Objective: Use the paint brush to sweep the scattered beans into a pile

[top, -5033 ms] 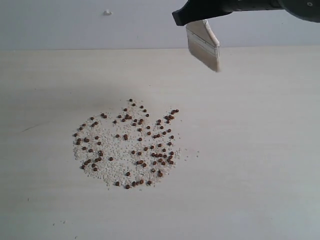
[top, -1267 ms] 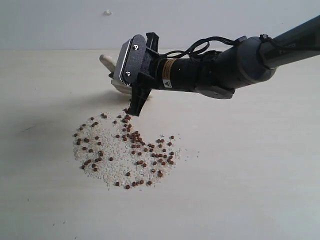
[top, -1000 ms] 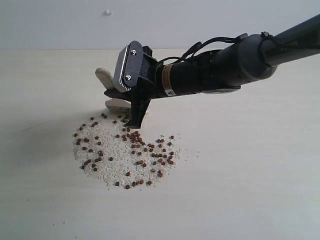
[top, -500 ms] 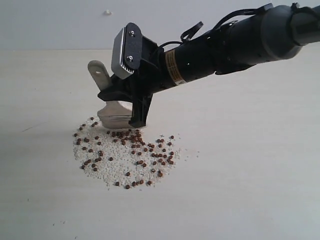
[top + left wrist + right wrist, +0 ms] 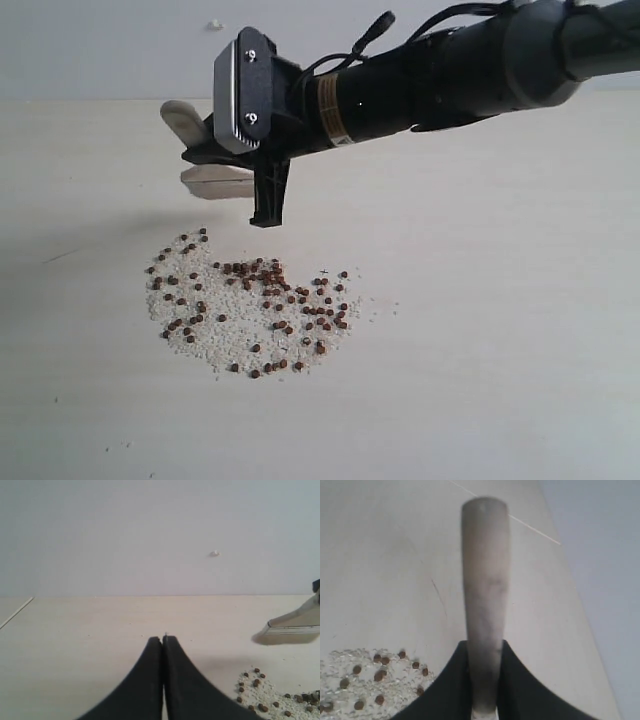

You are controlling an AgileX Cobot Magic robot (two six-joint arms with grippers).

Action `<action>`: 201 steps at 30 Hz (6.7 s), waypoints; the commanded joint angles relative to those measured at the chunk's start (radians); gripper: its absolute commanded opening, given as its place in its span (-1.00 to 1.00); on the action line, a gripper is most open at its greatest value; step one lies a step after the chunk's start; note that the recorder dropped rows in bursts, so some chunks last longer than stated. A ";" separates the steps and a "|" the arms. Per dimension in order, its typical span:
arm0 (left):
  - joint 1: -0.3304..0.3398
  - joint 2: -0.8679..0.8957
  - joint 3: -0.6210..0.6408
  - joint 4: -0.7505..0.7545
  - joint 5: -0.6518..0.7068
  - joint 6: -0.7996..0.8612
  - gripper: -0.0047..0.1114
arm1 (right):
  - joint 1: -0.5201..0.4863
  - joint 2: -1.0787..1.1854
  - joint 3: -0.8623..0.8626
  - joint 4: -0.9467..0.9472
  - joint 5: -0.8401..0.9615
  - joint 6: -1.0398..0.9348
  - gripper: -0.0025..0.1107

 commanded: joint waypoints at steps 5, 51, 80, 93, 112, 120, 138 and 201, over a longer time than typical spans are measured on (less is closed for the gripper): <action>-0.004 -0.006 0.003 -0.004 0.001 -0.006 -0.92 | -0.004 0.220 -0.196 0.015 -0.238 -0.050 -0.96; -0.004 -0.006 0.003 -0.004 0.001 -0.006 -0.92 | 0.199 -0.053 -0.219 -0.268 0.645 1.422 -0.96; -0.004 -0.006 0.003 -0.004 0.001 -0.006 -0.92 | 0.542 -0.257 0.064 -0.091 1.137 1.652 -0.96; -0.004 -0.006 0.003 -0.004 0.001 -0.006 -0.92 | 0.667 -0.087 -0.003 -0.062 1.336 1.652 -0.96; -0.004 -0.006 0.003 -0.004 0.001 -0.006 -0.92 | 0.757 0.000 -0.130 -0.039 1.454 1.652 -0.96; -0.004 -0.006 0.003 -0.004 0.001 -0.006 -0.92 | 0.755 0.055 -0.130 -0.043 1.520 1.652 -0.96; -0.004 -0.006 0.003 -0.004 0.001 -0.005 -0.92 | 0.710 0.064 -0.231 -0.051 1.512 1.652 -0.96; -0.004 -0.006 0.003 -0.004 0.001 -0.005 -0.92 | 0.562 0.170 -0.281 -0.085 1.479 1.653 -0.96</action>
